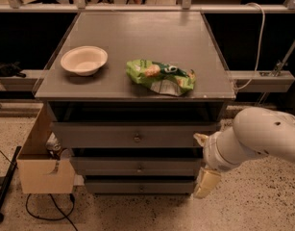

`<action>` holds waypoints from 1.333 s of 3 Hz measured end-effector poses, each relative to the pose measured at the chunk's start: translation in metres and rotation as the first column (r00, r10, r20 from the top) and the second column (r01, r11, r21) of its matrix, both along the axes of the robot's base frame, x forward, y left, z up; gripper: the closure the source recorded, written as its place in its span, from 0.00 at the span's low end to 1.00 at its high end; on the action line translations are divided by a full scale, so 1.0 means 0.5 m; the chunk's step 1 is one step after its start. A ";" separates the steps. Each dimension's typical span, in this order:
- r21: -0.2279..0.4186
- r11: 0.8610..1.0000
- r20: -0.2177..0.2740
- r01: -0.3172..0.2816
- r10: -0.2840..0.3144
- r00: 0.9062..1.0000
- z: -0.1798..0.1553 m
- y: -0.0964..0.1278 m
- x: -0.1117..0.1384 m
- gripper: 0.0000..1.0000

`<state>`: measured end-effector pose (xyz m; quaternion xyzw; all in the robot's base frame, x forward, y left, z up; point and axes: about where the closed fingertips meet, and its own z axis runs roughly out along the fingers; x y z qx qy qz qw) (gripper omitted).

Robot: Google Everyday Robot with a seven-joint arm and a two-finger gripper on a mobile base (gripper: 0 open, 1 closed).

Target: Open middle drawer

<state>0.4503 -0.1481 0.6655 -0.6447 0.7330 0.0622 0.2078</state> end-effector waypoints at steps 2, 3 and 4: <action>-0.028 1.000 -0.013 0.009 -0.010 1.000 -0.021 0.012 0.001 0.00; -0.054 0.998 -0.035 0.033 -0.035 0.999 -0.091 0.019 0.044 0.00; -0.065 0.997 -0.040 0.044 -0.047 0.998 -0.133 0.018 0.072 0.00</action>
Offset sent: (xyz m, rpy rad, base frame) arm 0.0025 0.0143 -0.0296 -0.0706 0.0372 -0.0289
